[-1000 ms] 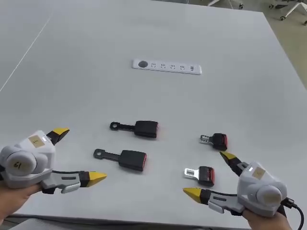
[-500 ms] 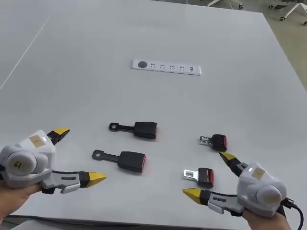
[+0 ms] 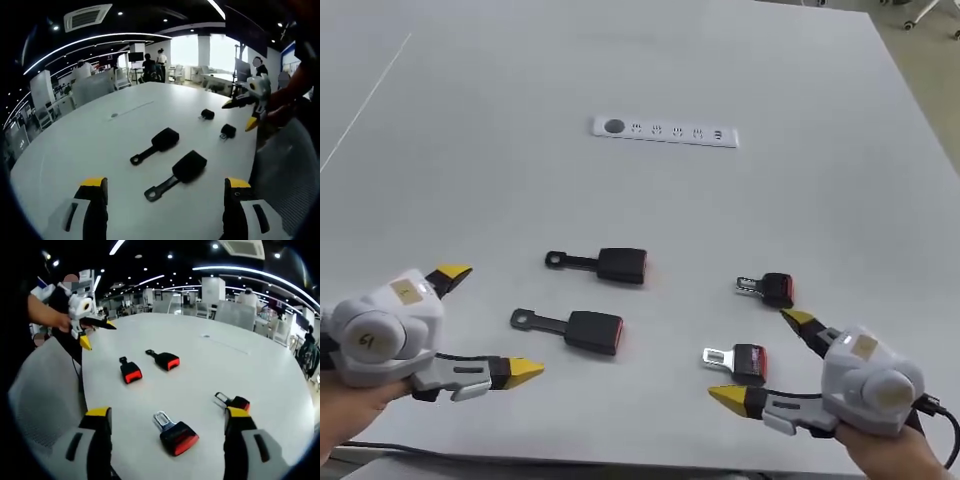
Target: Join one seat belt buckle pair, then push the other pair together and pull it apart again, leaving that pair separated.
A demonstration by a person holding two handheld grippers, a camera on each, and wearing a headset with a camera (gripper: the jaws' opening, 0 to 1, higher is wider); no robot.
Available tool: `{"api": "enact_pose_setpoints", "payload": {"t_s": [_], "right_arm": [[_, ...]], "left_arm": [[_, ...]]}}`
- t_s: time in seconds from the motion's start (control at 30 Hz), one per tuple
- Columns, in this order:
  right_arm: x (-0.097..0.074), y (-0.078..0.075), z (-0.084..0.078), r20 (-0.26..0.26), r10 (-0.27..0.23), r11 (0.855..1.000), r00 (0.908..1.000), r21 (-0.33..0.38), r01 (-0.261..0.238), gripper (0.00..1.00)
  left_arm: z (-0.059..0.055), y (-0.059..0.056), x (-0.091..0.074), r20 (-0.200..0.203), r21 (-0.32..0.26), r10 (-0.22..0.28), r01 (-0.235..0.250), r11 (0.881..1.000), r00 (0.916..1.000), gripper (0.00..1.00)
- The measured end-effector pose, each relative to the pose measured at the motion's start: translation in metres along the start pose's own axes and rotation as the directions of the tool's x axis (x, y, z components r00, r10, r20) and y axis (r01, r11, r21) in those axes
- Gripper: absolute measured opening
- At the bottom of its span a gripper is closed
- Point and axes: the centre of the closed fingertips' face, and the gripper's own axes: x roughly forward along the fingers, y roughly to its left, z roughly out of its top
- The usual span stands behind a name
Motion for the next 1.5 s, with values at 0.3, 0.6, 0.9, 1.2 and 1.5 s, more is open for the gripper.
{"api": "enact_pose_setpoints", "payload": {"t_s": [0.3,0.6,0.9,1.2,1.5], "right_arm": [[0.003,0.000,-0.011,-0.057,0.049,0.998,0.9972,-0.033,-0.051,0.90],[0.006,-0.002,-0.018,-0.096,0.086,0.994,0.9917,-0.052,-0.092,0.87],[0.008,-0.006,-0.025,-0.132,0.125,0.989,0.9833,-0.067,-0.135,0.83],[0.009,-0.011,-0.033,-0.181,0.167,0.980,0.9692,-0.079,-0.184,0.76],[0.011,-0.016,-0.042,-0.222,0.208,0.970,0.9526,-0.075,-0.230,0.70]], "left_arm": [[0.000,-0.005,0.011,-0.025,0.036,-0.037,0.038,0.999,0.9990,0.98],[0.000,-0.013,0.028,-0.059,0.093,-0.096,0.101,0.991,0.9936,0.96],[-0.001,-0.017,0.042,-0.097,0.143,-0.144,0.156,0.977,0.9849,0.93],[-0.002,-0.018,0.059,-0.133,0.188,-0.187,0.210,0.959,0.9733,0.90],[-0.007,-0.024,0.079,-0.190,0.238,-0.240,0.282,0.930,0.9521,0.85]]}}
